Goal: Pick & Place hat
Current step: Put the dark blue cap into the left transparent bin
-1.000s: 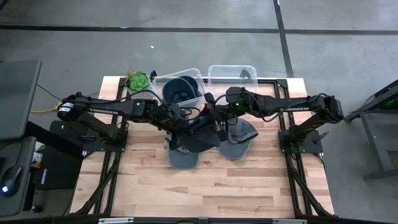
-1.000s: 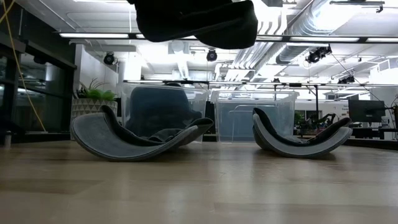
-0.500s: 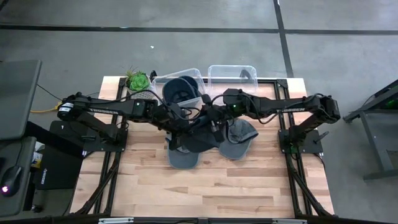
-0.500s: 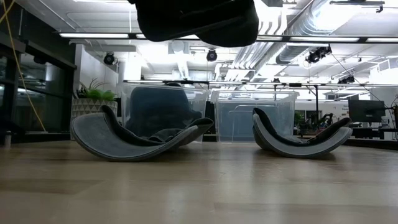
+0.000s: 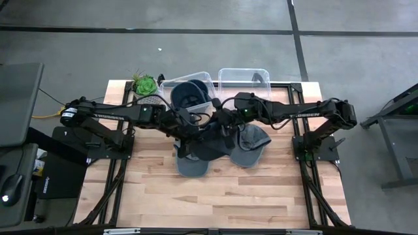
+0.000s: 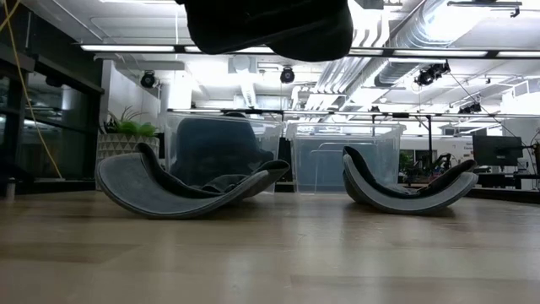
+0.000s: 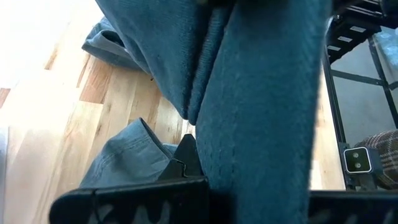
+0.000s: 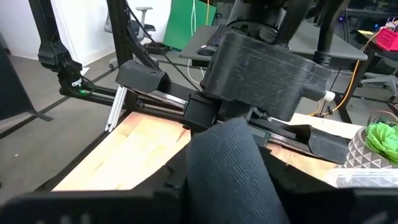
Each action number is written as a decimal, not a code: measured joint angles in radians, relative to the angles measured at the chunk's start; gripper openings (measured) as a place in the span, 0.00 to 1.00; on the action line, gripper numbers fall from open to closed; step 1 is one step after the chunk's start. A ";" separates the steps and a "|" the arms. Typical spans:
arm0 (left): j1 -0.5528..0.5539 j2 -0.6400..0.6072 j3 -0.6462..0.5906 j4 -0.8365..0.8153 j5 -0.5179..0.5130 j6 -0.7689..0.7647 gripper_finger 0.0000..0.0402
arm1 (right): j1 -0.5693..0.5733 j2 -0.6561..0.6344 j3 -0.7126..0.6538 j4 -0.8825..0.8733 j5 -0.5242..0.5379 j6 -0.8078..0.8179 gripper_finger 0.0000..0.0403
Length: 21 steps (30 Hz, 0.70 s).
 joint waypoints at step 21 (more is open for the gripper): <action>0.000 0.000 0.000 -0.001 -0.003 0.007 0.02 | 0.001 0.000 0.001 -0.009 0.001 0.027 0.05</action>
